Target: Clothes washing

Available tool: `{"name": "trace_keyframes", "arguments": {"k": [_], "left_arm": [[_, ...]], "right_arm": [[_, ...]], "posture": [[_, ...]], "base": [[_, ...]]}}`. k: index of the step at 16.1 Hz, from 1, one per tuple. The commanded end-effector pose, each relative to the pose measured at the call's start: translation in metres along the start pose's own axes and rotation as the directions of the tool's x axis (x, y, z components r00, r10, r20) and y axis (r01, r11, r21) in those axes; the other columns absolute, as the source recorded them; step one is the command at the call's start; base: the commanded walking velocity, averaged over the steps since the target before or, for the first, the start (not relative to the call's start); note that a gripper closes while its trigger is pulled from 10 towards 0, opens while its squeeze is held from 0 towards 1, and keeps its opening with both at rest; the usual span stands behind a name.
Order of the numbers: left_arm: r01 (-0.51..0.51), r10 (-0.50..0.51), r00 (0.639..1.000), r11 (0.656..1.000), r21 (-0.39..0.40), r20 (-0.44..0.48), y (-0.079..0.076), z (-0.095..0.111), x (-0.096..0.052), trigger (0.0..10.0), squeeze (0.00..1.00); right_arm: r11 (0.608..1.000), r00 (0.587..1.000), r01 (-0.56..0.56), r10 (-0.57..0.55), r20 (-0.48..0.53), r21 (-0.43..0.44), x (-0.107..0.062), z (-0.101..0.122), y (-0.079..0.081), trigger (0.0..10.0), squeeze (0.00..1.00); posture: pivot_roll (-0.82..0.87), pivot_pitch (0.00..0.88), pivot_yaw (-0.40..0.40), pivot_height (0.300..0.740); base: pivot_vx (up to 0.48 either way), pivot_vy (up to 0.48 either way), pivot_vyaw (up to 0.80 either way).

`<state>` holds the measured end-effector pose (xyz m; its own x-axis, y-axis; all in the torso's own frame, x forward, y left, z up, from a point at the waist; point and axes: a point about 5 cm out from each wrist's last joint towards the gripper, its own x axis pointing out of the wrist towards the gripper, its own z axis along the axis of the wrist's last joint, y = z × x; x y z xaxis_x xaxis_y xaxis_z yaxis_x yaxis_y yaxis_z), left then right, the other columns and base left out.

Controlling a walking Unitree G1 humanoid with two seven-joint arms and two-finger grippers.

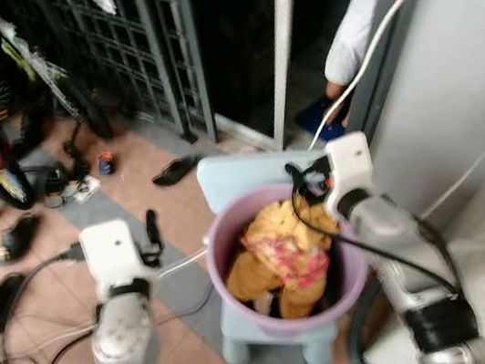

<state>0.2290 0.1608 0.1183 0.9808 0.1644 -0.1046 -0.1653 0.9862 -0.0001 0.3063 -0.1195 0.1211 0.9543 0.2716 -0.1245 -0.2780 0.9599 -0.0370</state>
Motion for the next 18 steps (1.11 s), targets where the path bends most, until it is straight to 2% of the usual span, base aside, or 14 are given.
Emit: {"name": "trace_keyframes", "arguments": {"k": [1, 4, 7, 9, 12, 13, 15, 18], "left_arm": [[-0.018, 0.018, 1.000, 1.000, 0.001, -0.008, 0.004, 0.000, -0.003, 10.0, 0.00], [-0.021, 0.021, 1.000, 1.000, -0.008, -0.013, 0.004, 0.000, -0.005, 10.0, 0.00], [-0.051, 0.052, 0.998, 0.999, 0.018, -0.041, 0.009, -0.004, -0.011, 10.0, 0.00], [-0.060, 0.066, 0.991, 0.997, 0.057, -0.114, 0.013, -0.012, -0.019, 10.0, 0.00], [-0.057, 0.067, 0.988, 0.996, 0.071, -0.142, 0.015, -0.014, -0.031, 10.0, 0.00], [-0.032, 0.042, 0.983, 0.998, 0.061, -0.178, 0.020, -0.019, -0.043, 10.0, 0.00], [-0.033, 0.049, 0.975, 0.997, 0.074, -0.215, 0.026, -0.022, -0.053, 10.0, 0.00], [0.000, 0.026, 0.956, 0.996, 0.087, -0.293, 0.033, -0.027, -0.062, 10.0, 0.00]], "right_arm": [[0.999, 0.999, -0.034, 0.034, -0.023, 0.004, 0.001, -0.002, 0.006, 10.0, 0.00], [0.998, 0.997, -0.058, 0.059, -0.050, 0.008, 0.000, -0.008, 0.009, 10.0, 0.00], [0.998, 0.993, -0.055, 0.055, -0.107, 0.010, -0.002, -0.019, 0.010, 10.0, 0.00], [0.998, 0.982, -0.037, 0.045, -0.184, 0.045, -0.002, -0.033, 0.012, 10.0, 0.00], [0.997, 0.971, -0.038, 0.052, -0.234, 0.066, -0.004, -0.046, 0.014, 10.0, 0.00], [0.997, 0.950, -0.019, 0.041, -0.309, 0.074, 0.002, -0.060, 0.015, 10.0, 0.00], [0.997, 0.938, 0.001, 0.025, -0.347, 0.076, 0.004, -0.065, 0.015, 10.0, 0.00], [0.996, 0.886, 0.060, -0.022, -0.463, 0.067, 0.019, -0.083, 0.012, 10.0, 0.00]], "posture": [[0.03, 0.108, 0.008, 0.740], [0.03, 0.123, 0.003, 0.740], [0.05, 0.135, -0.007, 0.740], [0.08, 0.156, -0.019, 0.740], [0.13, 0.183, -0.040, 0.740], [0.15, 0.225, -0.058, 0.740], [0.16, 0.249, -0.069, 0.740], [0.18, 0.317, -0.104, 0.740]], "base": [[0.000, 0.000, 0.00], [0.000, 0.000, 0.00], [0.000, 0.000, 0.00], [0.000, 0.000, 0.00], [0.000, 0.000, 0.00], [0.000, 0.000, 0.00], [0.000, 0.000, 0.00], [0.000, 0.000, 0.00]]}}
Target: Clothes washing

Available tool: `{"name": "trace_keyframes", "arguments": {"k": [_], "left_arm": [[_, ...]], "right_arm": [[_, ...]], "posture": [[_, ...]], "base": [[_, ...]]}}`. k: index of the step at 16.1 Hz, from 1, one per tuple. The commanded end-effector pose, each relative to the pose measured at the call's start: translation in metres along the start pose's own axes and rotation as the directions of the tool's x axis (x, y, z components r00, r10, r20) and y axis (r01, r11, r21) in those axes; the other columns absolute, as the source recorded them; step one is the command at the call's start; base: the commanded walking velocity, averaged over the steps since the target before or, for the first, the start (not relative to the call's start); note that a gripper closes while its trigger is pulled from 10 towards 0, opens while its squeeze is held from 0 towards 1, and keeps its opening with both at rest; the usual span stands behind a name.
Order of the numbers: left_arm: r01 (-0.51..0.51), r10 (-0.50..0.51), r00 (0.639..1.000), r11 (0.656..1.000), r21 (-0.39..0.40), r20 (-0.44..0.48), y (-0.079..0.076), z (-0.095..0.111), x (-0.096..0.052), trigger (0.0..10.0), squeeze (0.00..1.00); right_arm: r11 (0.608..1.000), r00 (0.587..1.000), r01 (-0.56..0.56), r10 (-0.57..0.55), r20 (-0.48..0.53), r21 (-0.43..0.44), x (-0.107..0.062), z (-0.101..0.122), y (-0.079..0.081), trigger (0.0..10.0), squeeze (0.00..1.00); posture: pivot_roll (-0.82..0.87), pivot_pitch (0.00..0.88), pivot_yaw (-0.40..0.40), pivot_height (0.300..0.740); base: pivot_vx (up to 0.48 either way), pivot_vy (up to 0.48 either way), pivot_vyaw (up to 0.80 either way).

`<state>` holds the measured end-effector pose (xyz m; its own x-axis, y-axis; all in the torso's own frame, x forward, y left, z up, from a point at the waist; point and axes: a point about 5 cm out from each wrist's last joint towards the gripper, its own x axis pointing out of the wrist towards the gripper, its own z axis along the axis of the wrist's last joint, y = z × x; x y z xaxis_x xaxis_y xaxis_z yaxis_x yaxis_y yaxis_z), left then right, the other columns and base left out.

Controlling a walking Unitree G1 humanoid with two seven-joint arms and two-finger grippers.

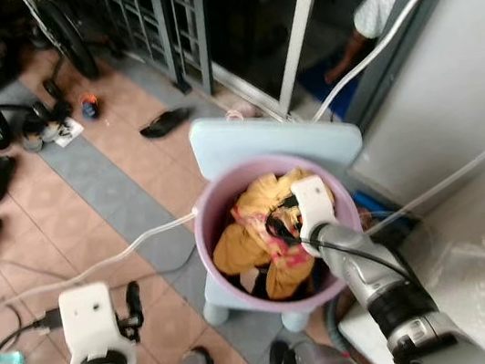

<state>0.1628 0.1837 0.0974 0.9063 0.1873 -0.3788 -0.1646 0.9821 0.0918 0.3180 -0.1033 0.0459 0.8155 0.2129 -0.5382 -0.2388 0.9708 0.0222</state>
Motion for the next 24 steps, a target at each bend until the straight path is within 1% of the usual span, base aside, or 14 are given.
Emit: {"name": "trace_keyframes", "arguments": {"k": [1, 3, 5, 6, 7, 9, 10, 11, 12, 17, 24], "left_arm": [[0.018, -0.018, 1.000, 1.000, 0.008, -0.008, -0.001, 0.000, -0.007, 10.0, 0.00], [0.048, -0.048, 0.999, 0.998, 0.032, 0.002, -0.005, 0.004, -0.018, 10.0, 0.00], [0.046, -0.046, 0.999, 0.999, 0.028, -0.007, -0.006, 0.004, -0.030, 10.0, 0.00], [0.042, -0.042, 0.999, 0.999, 0.023, -0.021, -0.007, 0.002, -0.034, 10.0, 0.00], [0.041, -0.040, 0.999, 0.999, 0.020, -0.027, -0.007, 0.001, -0.037, 10.0, 0.00], [0.045, -0.044, 0.999, 0.999, 0.018, -0.029, -0.011, 0.001, -0.040, 10.0, 0.00], [0.040, -0.040, 0.999, 0.999, 0.013, -0.027, -0.011, 0.001, -0.041, 10.0, 0.00], [0.037, -0.037, 0.999, 0.999, 0.010, -0.026, -0.012, 0.002, -0.041, 10.0, 0.00], [0.036, -0.035, 0.999, 0.999, 0.009, -0.027, -0.012, 0.002, -0.041, 10.0, 0.00], [0.016, -0.016, 0.999, 1.000, -0.007, -0.031, -0.014, 0.001, -0.041, 10.0, 0.00], [0.007, -0.008, 1.000, 1.000, -0.019, -0.023, -0.017, 0.002, -0.038, 10.0, 0.00]], "right_arm": [[0.999, 0.998, 0.035, -0.034, -0.052, 0.025, 0.001, -0.015, -0.006, 10.0, 0.00], [0.999, 0.998, 0.047, -0.046, -0.052, 0.012, 0.007, -0.012, -0.006, 10.0, 0.00], [0.998, 0.997, 0.059, -0.059, -0.042, -0.006, 0.013, -0.007, -0.003, 10.0, 0.00], [0.996, 0.996, 0.084, -0.084, -0.009, -0.001, 0.015, 0.000, -0.003, 1.8, 0.00], [0.995, 0.994, 0.101, -0.101, 0.036, 0.010, 0.017, 0.009, -0.002, 0.0, 0.00], [0.995, 0.990, 0.091, -0.096, 0.103, 0.046, 0.019, 0.024, 0.003, 0.0, 0.00], [0.995, 0.989, 0.069, -0.077, 0.126, 0.068, 0.020, 0.031, 0.007, 0.0, 0.00], [0.996, 0.988, 0.056, -0.065, 0.138, 0.066, 0.021, 0.035, 0.009, 0.0, 0.00], [0.998, 0.988, 0.044, -0.050, 0.146, 0.047, 0.021, 0.038, 0.012, 0.0, 0.00], [0.998, 0.990, 0.043, -0.050, 0.129, 0.055, 0.022, 0.031, 0.009, 0.0, 0.00], [0.997, 0.990, 0.015, -0.024, 0.142, 0.069, 0.023, 0.032, 0.014, 0.0, 0.00]], "posture": [[0.19, 0.329, -0.115, 0.740], [0.20, 0.352, -0.132, 0.740], [0.21, 0.381, -0.145, 0.740], [0.21, 0.385, -0.151, 0.740], [0.22, 0.385, -0.153, 0.740], [0.22, 0.388, -0.171, 0.740], [0.22, 0.387, -0.175, 0.740], [0.22, 0.387, -0.181, 0.740], [0.21, 0.386, -0.185, 0.740], [0.20, 0.381, -0.196, 0.740], [0.19, 0.392, -0.203, 0.740]], "base": [[0.000, 0.000, 0.00], [0.000, 0.000, 0.00], [0.000, 0.000, 0.00], [0.000, 0.000, 0.00], [0.000, 0.000, 0.00], [0.000, 0.000, 0.00], [0.000, 0.000, 0.00], [0.000, 0.000, 0.00], [0.000, 0.000, 0.00], [0.000, 0.000, 0.00], [0.000, 0.000, 0.00]]}}
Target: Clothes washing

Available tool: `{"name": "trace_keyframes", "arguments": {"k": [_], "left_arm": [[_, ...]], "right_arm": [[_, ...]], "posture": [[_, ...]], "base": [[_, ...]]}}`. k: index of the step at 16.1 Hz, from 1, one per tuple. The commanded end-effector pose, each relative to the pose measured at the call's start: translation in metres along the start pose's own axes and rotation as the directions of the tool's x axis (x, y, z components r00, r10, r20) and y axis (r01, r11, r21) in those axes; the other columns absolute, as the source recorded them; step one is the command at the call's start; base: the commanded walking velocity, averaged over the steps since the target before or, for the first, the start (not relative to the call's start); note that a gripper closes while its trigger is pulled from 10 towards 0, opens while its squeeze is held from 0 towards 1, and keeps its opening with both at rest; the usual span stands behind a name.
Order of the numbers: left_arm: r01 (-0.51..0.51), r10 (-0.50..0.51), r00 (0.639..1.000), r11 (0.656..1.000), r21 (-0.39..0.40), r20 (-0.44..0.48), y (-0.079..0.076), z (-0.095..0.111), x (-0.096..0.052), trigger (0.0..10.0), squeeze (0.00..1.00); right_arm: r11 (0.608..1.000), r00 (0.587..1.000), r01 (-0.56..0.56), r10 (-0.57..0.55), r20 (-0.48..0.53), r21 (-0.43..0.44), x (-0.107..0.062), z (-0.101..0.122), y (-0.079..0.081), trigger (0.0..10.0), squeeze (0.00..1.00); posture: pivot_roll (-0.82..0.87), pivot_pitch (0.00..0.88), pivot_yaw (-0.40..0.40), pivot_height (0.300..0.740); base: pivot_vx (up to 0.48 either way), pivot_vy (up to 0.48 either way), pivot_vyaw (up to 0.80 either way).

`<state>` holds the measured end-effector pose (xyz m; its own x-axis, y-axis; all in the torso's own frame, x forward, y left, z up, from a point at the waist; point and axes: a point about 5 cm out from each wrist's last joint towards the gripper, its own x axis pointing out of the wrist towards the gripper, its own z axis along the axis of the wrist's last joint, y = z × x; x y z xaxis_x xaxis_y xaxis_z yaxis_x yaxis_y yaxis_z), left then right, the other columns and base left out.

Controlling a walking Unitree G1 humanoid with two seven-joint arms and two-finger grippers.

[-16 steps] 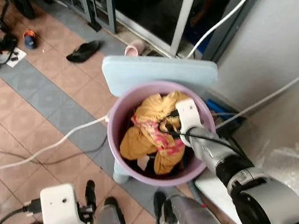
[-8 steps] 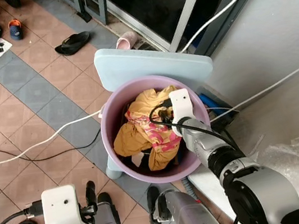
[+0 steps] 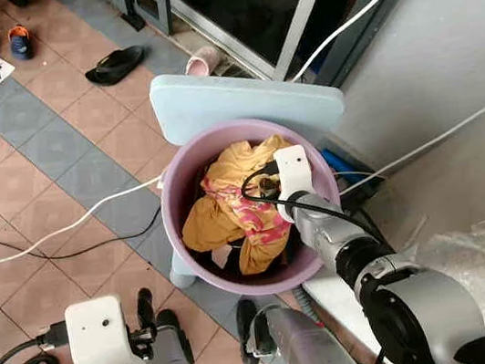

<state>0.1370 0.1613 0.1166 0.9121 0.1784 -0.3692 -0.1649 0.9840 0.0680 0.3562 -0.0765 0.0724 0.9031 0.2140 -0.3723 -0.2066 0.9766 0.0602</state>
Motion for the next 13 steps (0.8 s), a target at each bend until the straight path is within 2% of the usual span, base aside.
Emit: {"name": "trace_keyframes", "arguments": {"k": [1, 8, 13], "left_arm": [[-0.004, 0.004, 0.999, 1.000, 0.001, -0.035, -0.001, -0.006, -0.003, 10.0, 0.00], [-0.022, 0.022, 1.000, 1.000, -0.002, -0.022, 0.000, -0.005, 0.001, 10.0, 0.00], [-0.034, 0.034, 0.999, 0.999, 0.014, 0.017, 0.001, -0.001, 0.018, 10.0, 0.00]], "right_arm": [[1.000, 0.999, 0.009, -0.008, -0.042, 0.021, -0.002, -0.013, -0.004, 0.0, 0.00], [0.999, 1.000, 0.000, 0.001, -0.021, 0.044, -0.001, -0.009, -0.003, 0.0, 0.00], [0.999, 1.000, 0.004, -0.005, 0.023, 0.051, -0.001, 0.001, -0.015, 0.0, 0.00]], "posture": [[0.19, 0.393, -0.202, 0.740], [0.19, 0.387, -0.199, 0.740], [0.17, 0.326, -0.182, 0.740]], "base": [[0.000, 0.000, 0.00], [0.000, 0.000, 0.00], [0.000, 0.000, 0.00]]}}
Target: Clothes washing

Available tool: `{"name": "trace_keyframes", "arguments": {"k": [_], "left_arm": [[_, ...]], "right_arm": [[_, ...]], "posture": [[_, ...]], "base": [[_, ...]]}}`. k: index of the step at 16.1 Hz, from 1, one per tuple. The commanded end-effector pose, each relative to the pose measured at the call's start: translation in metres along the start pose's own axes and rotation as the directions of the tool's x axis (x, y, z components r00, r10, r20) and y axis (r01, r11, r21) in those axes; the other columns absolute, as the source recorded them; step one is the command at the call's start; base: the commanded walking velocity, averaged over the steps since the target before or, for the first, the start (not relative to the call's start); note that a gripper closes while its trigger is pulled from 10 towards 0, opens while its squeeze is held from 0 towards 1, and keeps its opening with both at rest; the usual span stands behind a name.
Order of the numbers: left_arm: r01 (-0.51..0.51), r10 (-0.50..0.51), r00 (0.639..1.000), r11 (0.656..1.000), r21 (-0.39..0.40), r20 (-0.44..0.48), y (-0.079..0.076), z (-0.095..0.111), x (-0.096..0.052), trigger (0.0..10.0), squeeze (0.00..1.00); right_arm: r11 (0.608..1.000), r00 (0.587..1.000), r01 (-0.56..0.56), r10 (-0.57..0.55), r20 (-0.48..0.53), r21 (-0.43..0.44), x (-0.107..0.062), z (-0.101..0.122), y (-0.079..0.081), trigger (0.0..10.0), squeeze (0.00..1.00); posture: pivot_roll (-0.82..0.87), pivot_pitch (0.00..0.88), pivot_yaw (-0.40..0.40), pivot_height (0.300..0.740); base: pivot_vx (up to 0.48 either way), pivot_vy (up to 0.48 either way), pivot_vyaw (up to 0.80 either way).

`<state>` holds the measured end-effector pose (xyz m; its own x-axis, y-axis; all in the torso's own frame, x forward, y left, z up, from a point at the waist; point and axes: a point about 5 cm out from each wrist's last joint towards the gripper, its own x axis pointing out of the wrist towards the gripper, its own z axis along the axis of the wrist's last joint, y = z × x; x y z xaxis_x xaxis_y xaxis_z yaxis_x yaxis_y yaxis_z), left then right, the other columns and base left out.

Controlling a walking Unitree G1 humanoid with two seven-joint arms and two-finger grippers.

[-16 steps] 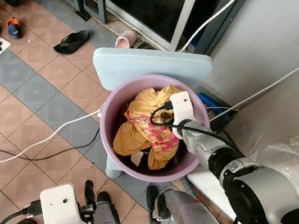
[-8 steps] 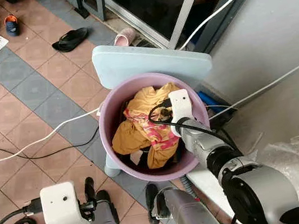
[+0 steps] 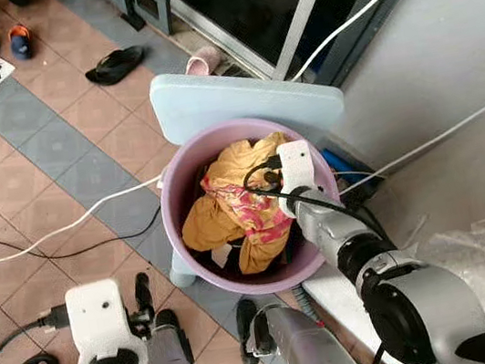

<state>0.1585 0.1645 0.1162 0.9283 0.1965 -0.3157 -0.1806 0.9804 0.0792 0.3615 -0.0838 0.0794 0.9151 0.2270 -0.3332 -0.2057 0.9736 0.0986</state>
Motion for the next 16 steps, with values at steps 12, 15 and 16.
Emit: {"name": "trace_keyframes", "arguments": {"k": [12, 15, 16], "left_arm": [[-0.053, 0.032, 0.983, 0.993, 0.109, 0.180, -0.006, 0.021, 0.070, 10.0, 0.00], [-0.016, -0.017, 0.970, 0.991, 0.133, 0.244, -0.016, 0.034, 0.086, 10.0, 0.00], [-0.016, -0.017, 0.970, 0.991, 0.133, 0.244, -0.016, 0.034, 0.086, 10.0, 0.00]], "right_arm": [[0.987, 0.889, -0.110, 0.152, 0.433, -0.121, -0.067, 0.040, -0.011, 0.0, 0.00], [0.986, 0.818, -0.066, 0.143, 0.558, -0.156, -0.093, 0.060, -0.013, 0.0, 0.00], [0.986, 0.818, -0.066, 0.143, 0.558, -0.156, -0.093, 0.060, -0.013, 0.0, 0.00]], "posture": [[0.06, 0.000, -0.041, 0.740], [0.03, 0.000, 0.010, 0.740], [0.03, 0.000, 0.010, 0.740]], "base": [[0.000, 0.000, 0.00], [0.000, 0.000, 0.00], [0.000, 0.000, 0.00]]}}
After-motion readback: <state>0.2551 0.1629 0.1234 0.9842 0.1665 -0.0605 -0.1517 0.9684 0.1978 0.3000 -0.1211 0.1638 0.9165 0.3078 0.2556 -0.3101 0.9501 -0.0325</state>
